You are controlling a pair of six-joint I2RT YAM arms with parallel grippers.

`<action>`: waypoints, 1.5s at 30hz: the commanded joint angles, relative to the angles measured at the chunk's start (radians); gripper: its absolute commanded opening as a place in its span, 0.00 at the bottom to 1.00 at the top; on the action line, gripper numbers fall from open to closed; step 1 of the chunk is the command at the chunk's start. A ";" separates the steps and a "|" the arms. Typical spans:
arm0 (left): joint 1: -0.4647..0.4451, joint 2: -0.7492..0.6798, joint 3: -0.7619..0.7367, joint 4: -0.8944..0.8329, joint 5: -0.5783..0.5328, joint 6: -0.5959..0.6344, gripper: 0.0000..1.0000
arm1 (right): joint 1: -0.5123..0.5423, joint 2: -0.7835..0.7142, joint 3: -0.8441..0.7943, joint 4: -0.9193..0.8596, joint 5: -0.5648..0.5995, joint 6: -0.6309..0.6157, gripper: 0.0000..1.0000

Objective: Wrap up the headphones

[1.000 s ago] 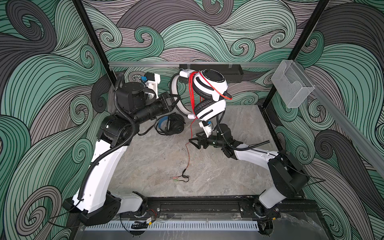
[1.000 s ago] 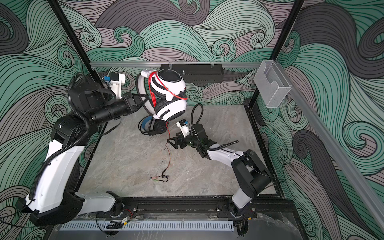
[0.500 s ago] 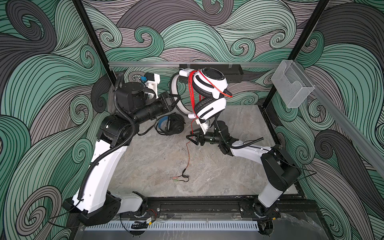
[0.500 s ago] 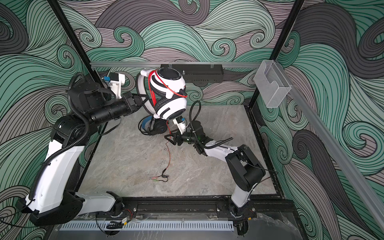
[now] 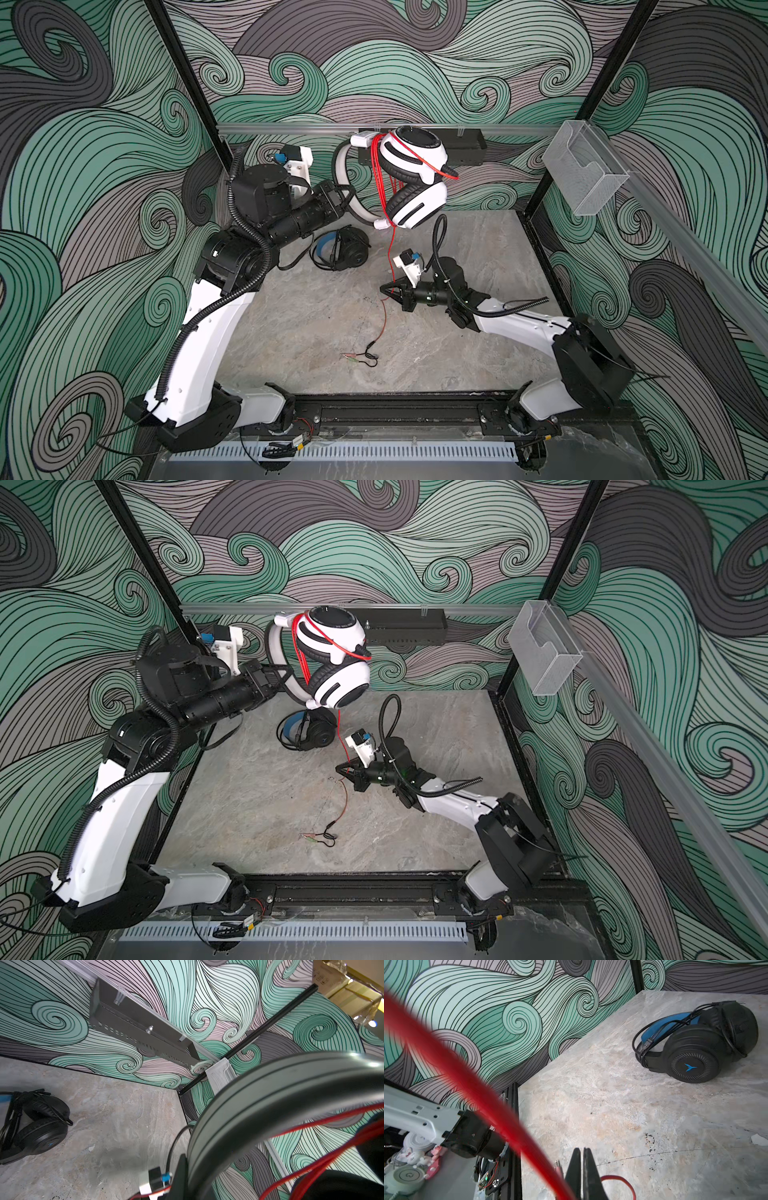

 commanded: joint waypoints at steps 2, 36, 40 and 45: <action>0.011 0.004 0.001 0.141 -0.190 -0.084 0.00 | 0.069 -0.137 -0.032 -0.239 0.182 -0.104 0.00; -0.183 0.051 -0.465 0.159 -0.849 0.743 0.00 | 0.513 -0.283 0.714 -1.337 0.888 -0.628 0.00; -0.286 -0.022 -0.506 0.063 -0.861 0.810 0.00 | 0.424 -0.240 0.804 -1.386 0.895 -0.694 0.00; -0.333 -0.121 -0.514 -0.110 -0.799 0.809 0.00 | 0.356 -0.179 0.866 -1.399 0.966 -0.752 0.00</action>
